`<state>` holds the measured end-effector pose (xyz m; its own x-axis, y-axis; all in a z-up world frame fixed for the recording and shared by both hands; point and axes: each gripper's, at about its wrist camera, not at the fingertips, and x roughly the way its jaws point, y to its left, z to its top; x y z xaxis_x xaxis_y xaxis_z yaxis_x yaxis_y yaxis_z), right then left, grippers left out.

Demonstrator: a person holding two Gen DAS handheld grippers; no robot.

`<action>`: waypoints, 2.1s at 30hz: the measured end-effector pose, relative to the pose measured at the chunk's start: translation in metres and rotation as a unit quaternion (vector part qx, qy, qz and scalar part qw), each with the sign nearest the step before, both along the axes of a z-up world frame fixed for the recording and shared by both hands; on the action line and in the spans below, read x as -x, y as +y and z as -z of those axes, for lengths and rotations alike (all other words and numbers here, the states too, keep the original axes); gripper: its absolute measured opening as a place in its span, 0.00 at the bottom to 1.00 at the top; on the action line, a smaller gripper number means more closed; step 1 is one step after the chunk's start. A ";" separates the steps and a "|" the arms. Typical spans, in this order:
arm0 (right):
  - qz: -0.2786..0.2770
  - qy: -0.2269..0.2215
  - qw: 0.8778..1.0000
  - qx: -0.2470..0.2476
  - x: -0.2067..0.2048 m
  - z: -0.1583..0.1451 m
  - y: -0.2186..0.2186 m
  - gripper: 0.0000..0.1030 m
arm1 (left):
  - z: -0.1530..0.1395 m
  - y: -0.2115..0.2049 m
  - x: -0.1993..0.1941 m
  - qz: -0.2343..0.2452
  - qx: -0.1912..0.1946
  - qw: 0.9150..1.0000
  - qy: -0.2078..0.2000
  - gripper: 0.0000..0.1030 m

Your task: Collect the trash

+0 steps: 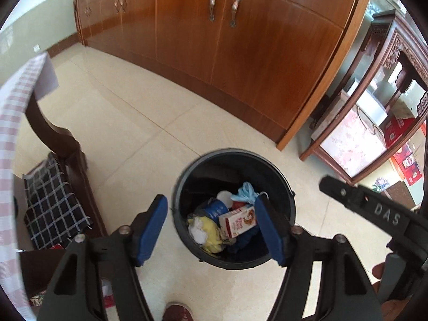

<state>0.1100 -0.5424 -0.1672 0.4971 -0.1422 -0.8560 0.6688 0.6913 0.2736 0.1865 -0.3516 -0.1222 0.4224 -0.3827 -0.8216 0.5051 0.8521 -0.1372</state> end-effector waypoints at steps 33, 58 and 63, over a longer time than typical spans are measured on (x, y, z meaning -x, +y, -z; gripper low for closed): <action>-0.312 -0.170 0.926 0.125 0.083 -0.188 0.340 0.76 | -0.159 0.305 0.140 -0.306 -0.003 0.935 -0.178 0.76; -0.333 -0.195 0.909 0.157 0.099 -0.214 0.375 0.76 | -0.162 0.349 0.176 -0.346 -0.007 0.919 -0.190 0.83; -0.333 -0.194 0.909 0.157 0.098 -0.214 0.375 0.76 | -0.162 0.348 0.175 -0.345 -0.009 0.920 -0.188 0.83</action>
<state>0.0122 -0.1679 0.0471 0.8184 0.0942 -0.5668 -0.0315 0.9923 0.1194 0.0115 -0.0035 0.0399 0.8154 0.0953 -0.5710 -0.1476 0.9880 -0.0459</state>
